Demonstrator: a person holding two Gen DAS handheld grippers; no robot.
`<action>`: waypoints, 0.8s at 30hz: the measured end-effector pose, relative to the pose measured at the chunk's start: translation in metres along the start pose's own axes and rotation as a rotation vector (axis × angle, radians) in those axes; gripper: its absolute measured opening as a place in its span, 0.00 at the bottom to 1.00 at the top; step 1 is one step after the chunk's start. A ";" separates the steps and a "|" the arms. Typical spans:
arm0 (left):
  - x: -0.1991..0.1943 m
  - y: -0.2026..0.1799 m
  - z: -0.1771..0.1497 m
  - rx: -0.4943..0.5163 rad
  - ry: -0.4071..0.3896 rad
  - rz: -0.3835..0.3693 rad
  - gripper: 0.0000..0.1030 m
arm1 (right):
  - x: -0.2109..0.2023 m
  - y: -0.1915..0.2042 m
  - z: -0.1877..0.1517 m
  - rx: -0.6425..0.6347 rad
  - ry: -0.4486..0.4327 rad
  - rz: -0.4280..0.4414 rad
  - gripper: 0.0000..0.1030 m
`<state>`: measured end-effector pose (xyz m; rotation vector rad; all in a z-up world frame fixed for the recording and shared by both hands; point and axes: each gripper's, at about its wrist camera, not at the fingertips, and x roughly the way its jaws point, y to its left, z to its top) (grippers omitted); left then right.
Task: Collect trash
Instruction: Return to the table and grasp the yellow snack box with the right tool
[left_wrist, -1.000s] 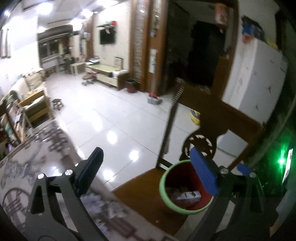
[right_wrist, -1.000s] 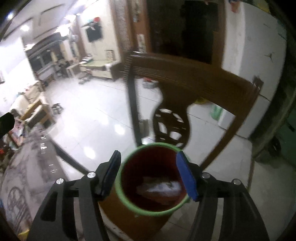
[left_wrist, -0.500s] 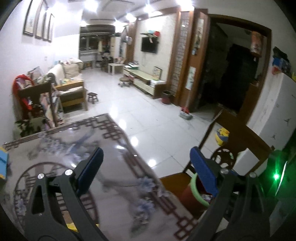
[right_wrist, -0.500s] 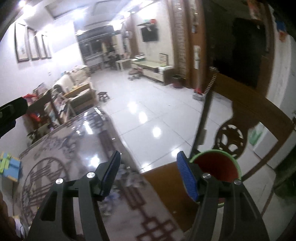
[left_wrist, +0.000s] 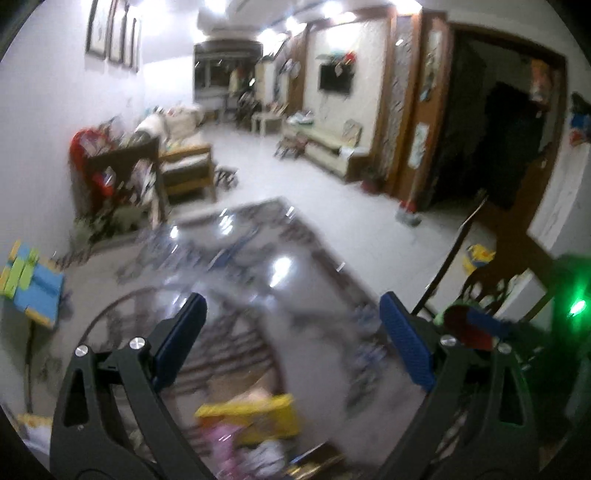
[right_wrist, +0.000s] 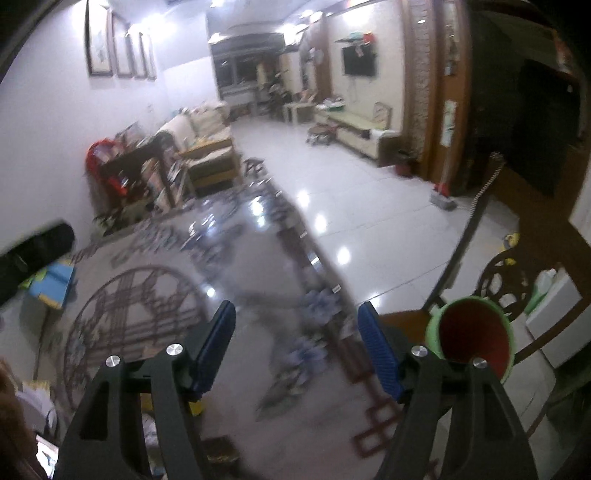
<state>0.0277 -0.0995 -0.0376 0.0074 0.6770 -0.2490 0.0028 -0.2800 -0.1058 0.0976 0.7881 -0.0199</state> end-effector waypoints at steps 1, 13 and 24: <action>0.004 0.012 -0.010 -0.017 0.028 0.016 0.90 | 0.003 0.007 -0.004 -0.011 0.016 0.014 0.65; 0.023 0.129 -0.087 -0.175 0.231 0.149 0.90 | 0.105 0.116 -0.047 -0.389 0.331 0.258 0.65; 0.053 0.163 -0.105 -0.285 0.321 0.158 0.90 | 0.161 0.184 -0.102 -0.959 0.478 0.295 0.79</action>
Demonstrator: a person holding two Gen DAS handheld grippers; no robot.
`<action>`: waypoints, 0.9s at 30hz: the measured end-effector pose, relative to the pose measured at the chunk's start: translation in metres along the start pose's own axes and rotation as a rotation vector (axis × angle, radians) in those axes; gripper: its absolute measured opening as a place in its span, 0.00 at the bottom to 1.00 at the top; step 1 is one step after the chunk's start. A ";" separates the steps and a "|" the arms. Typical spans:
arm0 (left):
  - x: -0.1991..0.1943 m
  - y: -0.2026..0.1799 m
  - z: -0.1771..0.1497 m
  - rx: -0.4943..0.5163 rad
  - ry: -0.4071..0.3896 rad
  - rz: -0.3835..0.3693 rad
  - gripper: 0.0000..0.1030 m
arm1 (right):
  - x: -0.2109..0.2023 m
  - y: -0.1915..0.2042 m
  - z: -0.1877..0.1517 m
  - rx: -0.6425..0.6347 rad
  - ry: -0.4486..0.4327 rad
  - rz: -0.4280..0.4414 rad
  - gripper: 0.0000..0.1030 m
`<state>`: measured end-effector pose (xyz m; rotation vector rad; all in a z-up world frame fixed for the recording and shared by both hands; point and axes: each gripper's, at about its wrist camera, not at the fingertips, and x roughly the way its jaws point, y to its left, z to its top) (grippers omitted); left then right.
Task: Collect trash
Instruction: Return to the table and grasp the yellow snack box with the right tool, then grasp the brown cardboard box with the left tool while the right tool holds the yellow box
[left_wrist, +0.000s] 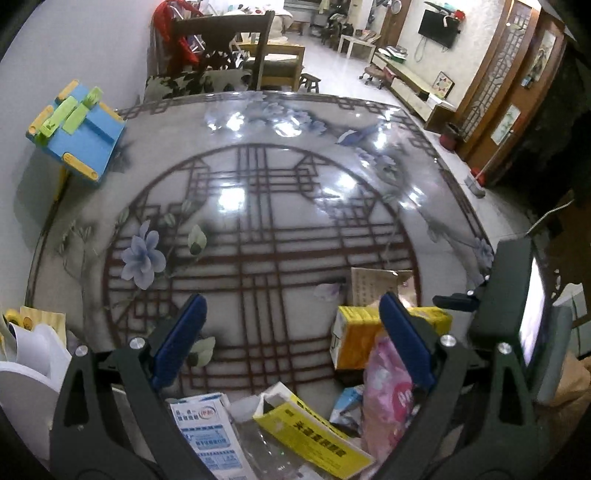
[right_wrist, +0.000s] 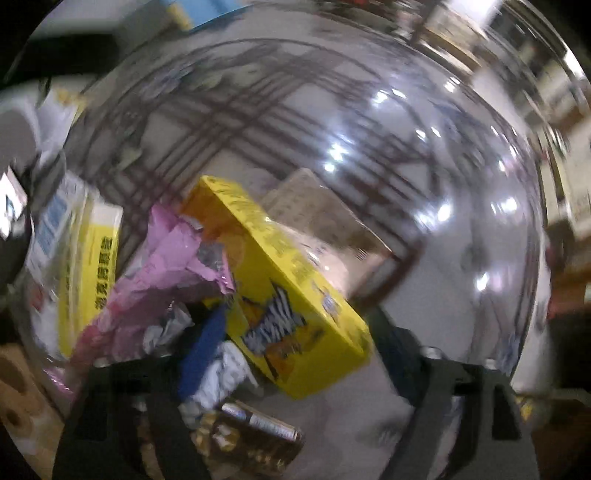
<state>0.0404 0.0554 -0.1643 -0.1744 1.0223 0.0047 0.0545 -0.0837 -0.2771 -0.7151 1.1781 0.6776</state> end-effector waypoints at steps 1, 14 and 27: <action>0.002 -0.001 0.001 -0.001 0.002 0.003 0.90 | 0.002 0.003 0.001 -0.020 -0.001 -0.011 0.78; 0.031 -0.003 0.023 0.003 0.037 0.002 0.90 | -0.042 -0.071 -0.041 0.380 -0.181 0.041 0.35; 0.139 -0.108 0.033 -0.197 0.191 0.006 0.90 | -0.085 -0.127 -0.095 0.724 -0.241 -0.155 0.36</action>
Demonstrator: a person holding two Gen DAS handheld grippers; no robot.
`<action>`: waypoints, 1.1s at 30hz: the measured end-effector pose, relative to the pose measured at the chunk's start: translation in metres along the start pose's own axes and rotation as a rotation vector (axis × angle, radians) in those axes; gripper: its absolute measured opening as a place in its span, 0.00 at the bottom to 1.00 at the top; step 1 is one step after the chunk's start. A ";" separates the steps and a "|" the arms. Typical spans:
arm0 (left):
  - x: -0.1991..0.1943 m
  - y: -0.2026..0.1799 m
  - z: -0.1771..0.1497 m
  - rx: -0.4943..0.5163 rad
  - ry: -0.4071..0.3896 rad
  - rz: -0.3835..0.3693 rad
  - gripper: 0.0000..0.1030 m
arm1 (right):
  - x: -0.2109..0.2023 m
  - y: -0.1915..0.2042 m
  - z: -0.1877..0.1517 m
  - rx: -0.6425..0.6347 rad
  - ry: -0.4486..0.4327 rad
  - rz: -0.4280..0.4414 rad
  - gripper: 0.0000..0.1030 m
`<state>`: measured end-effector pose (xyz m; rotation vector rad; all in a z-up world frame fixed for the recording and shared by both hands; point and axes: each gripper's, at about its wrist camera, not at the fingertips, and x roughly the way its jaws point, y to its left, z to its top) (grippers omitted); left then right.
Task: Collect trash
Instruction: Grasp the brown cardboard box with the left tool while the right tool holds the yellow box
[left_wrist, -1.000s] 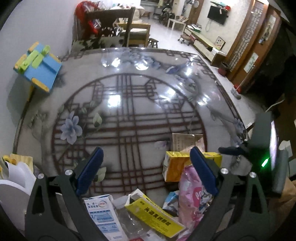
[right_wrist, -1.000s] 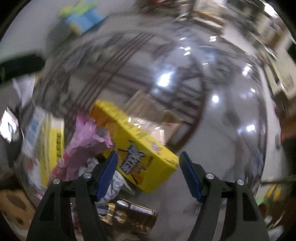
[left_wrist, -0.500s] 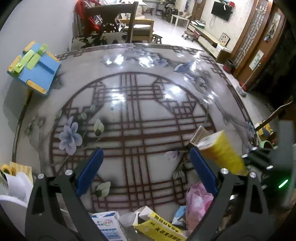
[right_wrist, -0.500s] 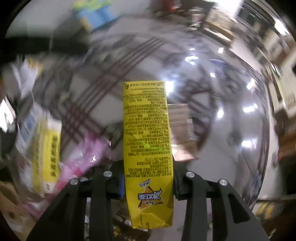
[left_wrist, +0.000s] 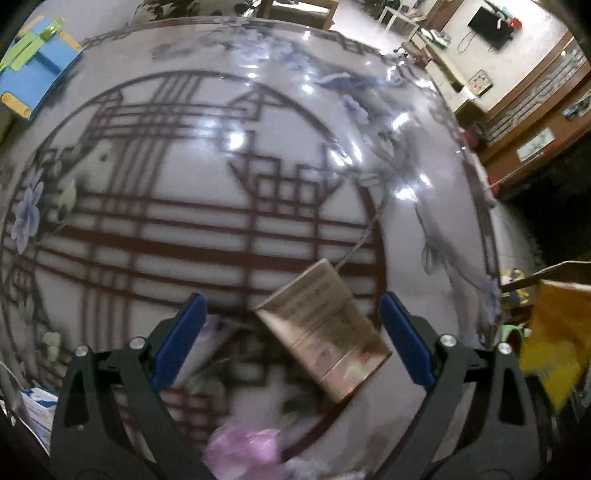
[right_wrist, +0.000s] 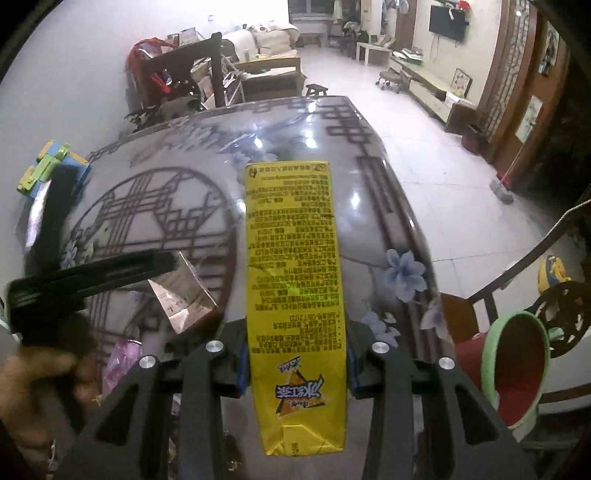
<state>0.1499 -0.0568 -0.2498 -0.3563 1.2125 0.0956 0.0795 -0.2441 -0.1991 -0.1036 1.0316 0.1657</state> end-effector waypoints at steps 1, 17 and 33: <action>0.004 -0.007 -0.001 0.015 -0.002 0.019 0.90 | -0.002 0.002 -0.001 -0.002 0.000 -0.011 0.36; 0.021 -0.017 -0.014 0.089 0.002 0.029 0.68 | 0.010 0.004 0.009 -0.034 0.008 -0.147 0.36; -0.017 -0.012 -0.006 0.139 -0.083 0.007 0.66 | 0.003 0.010 0.018 -0.057 -0.018 -0.172 0.36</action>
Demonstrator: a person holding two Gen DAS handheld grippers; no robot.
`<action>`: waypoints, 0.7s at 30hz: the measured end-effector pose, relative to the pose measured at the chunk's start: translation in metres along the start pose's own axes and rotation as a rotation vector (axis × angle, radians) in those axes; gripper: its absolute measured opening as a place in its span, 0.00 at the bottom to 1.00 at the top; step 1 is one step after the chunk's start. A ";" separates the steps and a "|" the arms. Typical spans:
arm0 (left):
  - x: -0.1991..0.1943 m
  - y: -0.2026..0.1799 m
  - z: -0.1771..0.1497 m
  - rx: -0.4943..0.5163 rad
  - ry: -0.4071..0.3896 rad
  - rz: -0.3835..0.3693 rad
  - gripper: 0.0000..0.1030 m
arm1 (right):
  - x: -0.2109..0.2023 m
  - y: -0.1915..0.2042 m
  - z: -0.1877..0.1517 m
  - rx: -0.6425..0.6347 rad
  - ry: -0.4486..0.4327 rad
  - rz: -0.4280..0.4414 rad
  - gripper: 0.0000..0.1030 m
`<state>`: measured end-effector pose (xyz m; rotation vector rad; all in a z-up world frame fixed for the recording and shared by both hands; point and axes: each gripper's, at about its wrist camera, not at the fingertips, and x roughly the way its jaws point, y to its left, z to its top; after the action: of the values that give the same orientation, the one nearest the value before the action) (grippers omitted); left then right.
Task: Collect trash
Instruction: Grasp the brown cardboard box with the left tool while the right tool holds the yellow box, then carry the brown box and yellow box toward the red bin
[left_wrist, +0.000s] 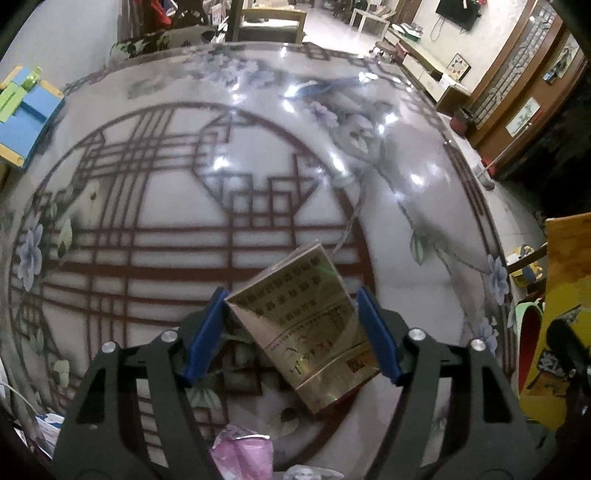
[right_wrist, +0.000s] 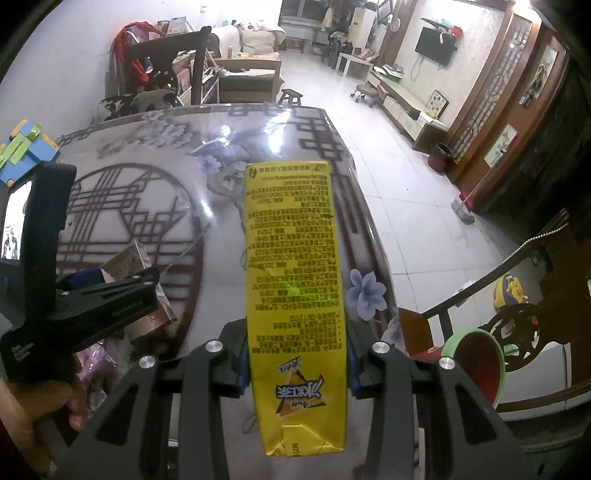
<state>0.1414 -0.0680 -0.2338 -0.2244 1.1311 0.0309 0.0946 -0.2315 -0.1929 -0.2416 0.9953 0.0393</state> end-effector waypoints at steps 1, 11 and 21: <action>-0.003 0.000 0.001 0.003 -0.008 -0.002 0.66 | -0.001 0.000 0.000 0.000 -0.003 0.000 0.36; -0.045 -0.012 0.012 0.092 -0.135 0.012 0.66 | -0.009 -0.004 -0.004 0.006 -0.016 -0.013 0.36; -0.094 -0.027 0.016 0.153 -0.263 0.015 0.66 | -0.030 -0.014 -0.008 0.031 -0.048 -0.054 0.36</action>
<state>0.1193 -0.0827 -0.1389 -0.0727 0.8690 -0.0124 0.0735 -0.2446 -0.1698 -0.2384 0.9405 -0.0196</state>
